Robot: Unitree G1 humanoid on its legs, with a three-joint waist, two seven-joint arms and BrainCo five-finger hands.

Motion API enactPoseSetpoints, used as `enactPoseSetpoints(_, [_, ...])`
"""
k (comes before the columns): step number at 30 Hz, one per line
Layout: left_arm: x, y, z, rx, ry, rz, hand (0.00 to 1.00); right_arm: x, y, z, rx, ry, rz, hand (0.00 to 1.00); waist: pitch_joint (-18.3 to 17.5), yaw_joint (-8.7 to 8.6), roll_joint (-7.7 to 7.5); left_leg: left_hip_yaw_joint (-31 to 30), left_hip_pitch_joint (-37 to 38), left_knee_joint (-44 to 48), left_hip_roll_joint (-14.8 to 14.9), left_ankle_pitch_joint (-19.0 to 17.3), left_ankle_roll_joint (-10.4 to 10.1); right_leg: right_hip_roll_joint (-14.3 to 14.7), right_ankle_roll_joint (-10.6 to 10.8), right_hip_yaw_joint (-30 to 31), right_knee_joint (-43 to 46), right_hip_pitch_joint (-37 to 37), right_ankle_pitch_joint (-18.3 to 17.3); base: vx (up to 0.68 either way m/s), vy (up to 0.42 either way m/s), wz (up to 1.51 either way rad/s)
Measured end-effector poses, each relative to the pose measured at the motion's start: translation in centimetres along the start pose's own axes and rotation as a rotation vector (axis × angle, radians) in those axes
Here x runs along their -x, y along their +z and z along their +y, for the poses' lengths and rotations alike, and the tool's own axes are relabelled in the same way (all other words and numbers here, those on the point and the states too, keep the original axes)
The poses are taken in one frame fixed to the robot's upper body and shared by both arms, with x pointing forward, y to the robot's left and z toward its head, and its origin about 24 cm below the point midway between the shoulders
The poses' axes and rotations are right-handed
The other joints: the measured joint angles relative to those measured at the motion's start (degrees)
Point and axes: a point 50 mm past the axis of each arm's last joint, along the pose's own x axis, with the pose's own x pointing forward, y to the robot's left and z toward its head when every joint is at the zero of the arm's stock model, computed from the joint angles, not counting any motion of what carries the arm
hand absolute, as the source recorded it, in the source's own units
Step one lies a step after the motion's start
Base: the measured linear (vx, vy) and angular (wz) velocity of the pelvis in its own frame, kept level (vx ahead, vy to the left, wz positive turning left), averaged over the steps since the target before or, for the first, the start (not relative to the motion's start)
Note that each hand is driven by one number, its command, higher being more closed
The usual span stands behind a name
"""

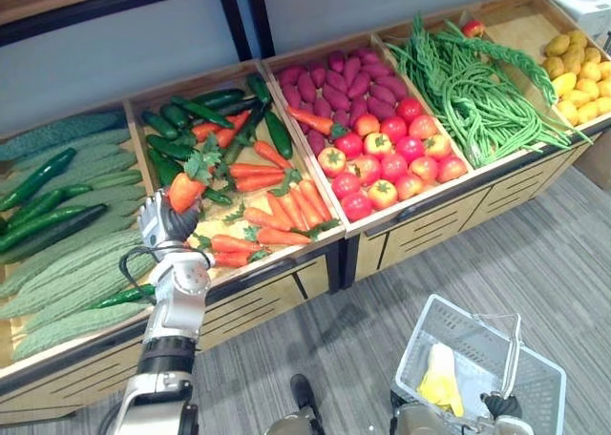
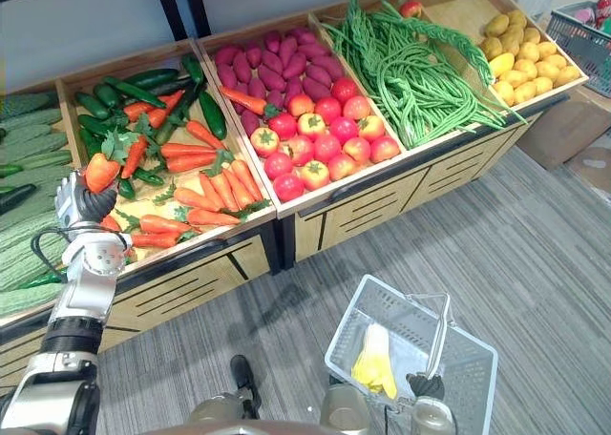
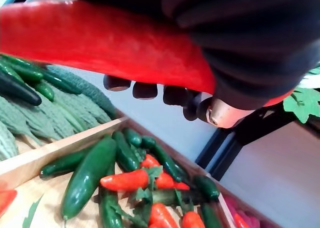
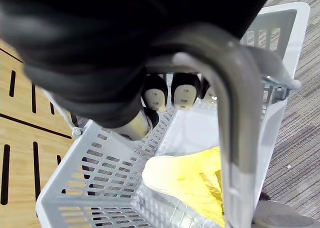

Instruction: Pick vegetable in the basket

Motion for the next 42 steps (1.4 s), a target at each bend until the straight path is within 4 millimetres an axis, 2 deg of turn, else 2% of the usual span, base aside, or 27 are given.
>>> enactPoseSetpoints(3, [0.5,0.9,0.0,-0.015,-0.015,-0.08,1.0,-0.2,0.0,-0.7,0.026,-0.01,0.008,1.0,-0.8,0.08,0.02,-0.2,0.6,0.0,-0.4,-0.1,0.1,-0.4,0.0,0.0,-0.3,0.8,0.1,0.07,0.012,0.01])
enactPoseSetpoints(6, [1.2,2.9,-0.3,-0.018,-0.093,-0.24,1.0,-0.6,0.7,-2.3,0.119,-0.018,-0.018,1.0,-1.4,0.53,0.02,0.7,2.2,0.0,-0.6,-1.0,0.2,-0.5,0.5,1.0,-0.5,1.7,0.1,0.07,0.017,-0.16])
enactPoseSetpoints(8, [2.0,4.5,-0.6,0.005,-0.14,-0.351,1.0,-1.1,2.0,-4.1,0.23,-0.039,-0.062,1.0,-2.1,0.56,0.3,1.7,2.6,0.2,-0.7,-1.3,0.4,-0.7,0.7,1.7,-0.9,1.6,0.3,0.07,0.011,-0.23])
enactPoseSetpoints(11, [2.9,5.8,-1.1,0.027,-0.202,-0.45,1.0,-1.7,4.6,-6.6,0.355,-0.075,-0.138,1.0,-2.2,0.37,0.51,3.9,4.0,0.4,-0.9,-1.8,0.4,-0.6,1.1,4.2,-0.8,1.6,0.5,0.05,0.013,-0.39])
enactPoseSetpoints(13, [3.5,6.9,-1.4,0.044,-0.244,-0.521,1.0,-2.0,7.1,-8.2,0.435,-0.104,-0.212,1.0,-2.3,-0.3,0.49,5.9,5.1,0.4,-0.9,-2.2,0.5,-0.3,1.4,6.5,-0.5,1.3,0.7,0.04,0.007,-0.46])
enactPoseSetpoints(18, [5.0,8.9,-2.0,0.079,-0.322,-0.647,1.0,-1.9,11.0,-10.2,0.565,-0.14,-0.329,1.0,-2.5,-0.76,0.38,10.2,7.9,0.4,-0.8,-3.2,0.0,0.3,1.9,11.3,-0.1,1.2,1.1,0.02,-0.011,-0.52])
enactPoseSetpoints(19, [5.5,9.4,-2.2,0.082,-0.348,-0.683,1.0,-1.7,12.0,-10.3,0.602,-0.146,-0.364,1.0,-2.6,-1.46,0.32,11.4,8.4,0.3,-0.8,-3.4,-0.1,0.5,2.0,12.6,-0.1,1.1,1.2,-0.01,-0.022,-0.55])
enactPoseSetpoints(26, [8.1,11.1,-3.3,0.108,-0.5,-0.839,1.0,-0.4,16.2,-9.3,0.849,-0.109,-0.548,1.0,-3.1,-1.86,-0.24,19.1,12.0,0.0,-0.5,-5.0,-1.2,1.9,3.2,20.0,-0.1,0.3,1.8,-0.03,-0.028,-0.59])
enactPoseSetpoints(28, [9.4,11.9,-3.6,0.113,-0.574,-0.925,1.0,0.1,17.2,-8.7,0.928,-0.073,-0.602,1.0,-4.7,-1.84,-0.68,21.5,12.3,0.0,-0.4,-5.6,-1.6,2.3,3.6,22.1,-0.2,-0.7,2.0,-0.02,-0.018,-0.55])
enactPoseSetpoints(34, [13.1,13.8,-4.3,0.234,-0.785,-1.081,1.0,3.1,20.6,-5.8,1.067,0.004,-0.871,1.0,-7.0,-1.7,-1.96,28.1,15.7,0.2,0.3,-7.1,-3.2,3.1,3.9,23.5,0.1,-0.8,2.4,0.0,-0.013,-0.48])
enactPoseSetpoints(36, [14.2,14.7,-4.4,0.257,-0.832,-1.139,1.0,4.2,21.5,-5.1,1.113,0.02,-0.959,1.0,-7.8,-1.7,-1.91,29.2,16.0,0.4,0.8,-7.4,-3.7,3.8,3.4,23.8,0.4,-0.8,2.8,0.03,-0.023,-0.28])
enactPoseSetpoints(38, [15.4,16.1,-4.3,0.304,-0.892,-1.232,1.0,5.5,22.5,-4.7,1.199,0.022,-1.058,1.0,-8.1,-1.64,-1.82,30.4,16.0,2.1,1.9,-8.3,-4.4,4.6,3.1,24.2,0.7,-1.2,3.0,0.06,-0.038,-0.2])
enactPoseSetpoints(42, [16.9,16.8,-4.3,0.334,-0.991,-1.298,1.0,6.5,23.4,-3.4,1.319,0.047,-1.155,1.0,-8.3,-1.55,-1.24,33.2,15.7,10.5,5.8,-12.6,-5.3,6.0,3.1,25.5,2.2,-1.5,3.0,0.09,-0.061,-0.38])
